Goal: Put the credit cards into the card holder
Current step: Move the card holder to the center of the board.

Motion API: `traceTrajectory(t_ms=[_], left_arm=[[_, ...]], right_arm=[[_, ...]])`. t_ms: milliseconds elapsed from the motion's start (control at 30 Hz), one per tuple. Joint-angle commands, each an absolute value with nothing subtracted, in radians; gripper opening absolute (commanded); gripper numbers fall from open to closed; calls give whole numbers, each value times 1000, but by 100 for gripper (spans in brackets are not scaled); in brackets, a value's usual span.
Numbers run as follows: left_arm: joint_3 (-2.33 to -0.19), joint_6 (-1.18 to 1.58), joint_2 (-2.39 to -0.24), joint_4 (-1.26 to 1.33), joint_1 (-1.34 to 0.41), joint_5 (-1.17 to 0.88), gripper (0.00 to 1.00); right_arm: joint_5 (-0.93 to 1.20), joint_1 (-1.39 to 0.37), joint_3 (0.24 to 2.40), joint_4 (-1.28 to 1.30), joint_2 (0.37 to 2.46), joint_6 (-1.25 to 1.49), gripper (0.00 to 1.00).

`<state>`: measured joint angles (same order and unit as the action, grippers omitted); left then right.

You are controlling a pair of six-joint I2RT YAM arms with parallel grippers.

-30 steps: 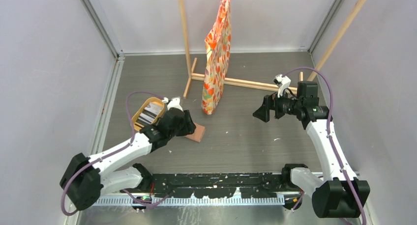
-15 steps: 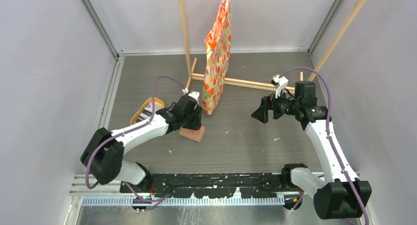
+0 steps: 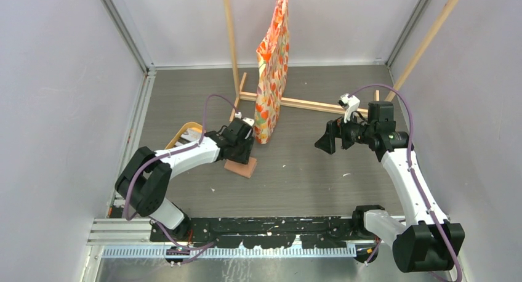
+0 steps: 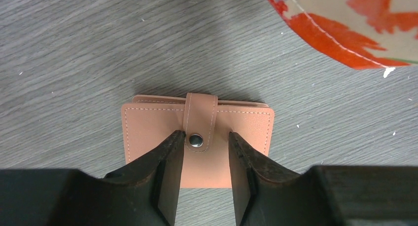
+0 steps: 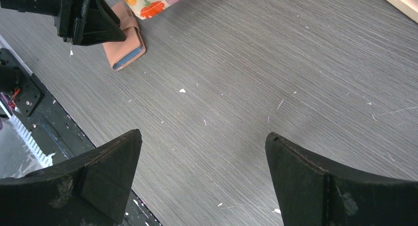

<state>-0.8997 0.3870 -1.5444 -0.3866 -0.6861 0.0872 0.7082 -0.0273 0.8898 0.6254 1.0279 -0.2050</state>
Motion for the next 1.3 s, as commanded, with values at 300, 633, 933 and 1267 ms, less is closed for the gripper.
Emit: traceTrajectory(t_ms=[300, 633, 933, 1267], left_arm=[[-904, 346, -1566, -399, -682, 147, 36], [-901, 337, -1487, -416, -682, 164, 41], [-897, 321, -1535, -397, -669, 115, 40], [-896, 329, -1625, -384, -662, 23, 16]], right_arm=[[708, -35, 922, 622, 1031, -218, 100], [706, -41, 923, 624, 1035, -222, 100], [701, -52, 925, 629, 1044, -228, 100], [698, -54, 926, 632, 1043, -230, 100]])
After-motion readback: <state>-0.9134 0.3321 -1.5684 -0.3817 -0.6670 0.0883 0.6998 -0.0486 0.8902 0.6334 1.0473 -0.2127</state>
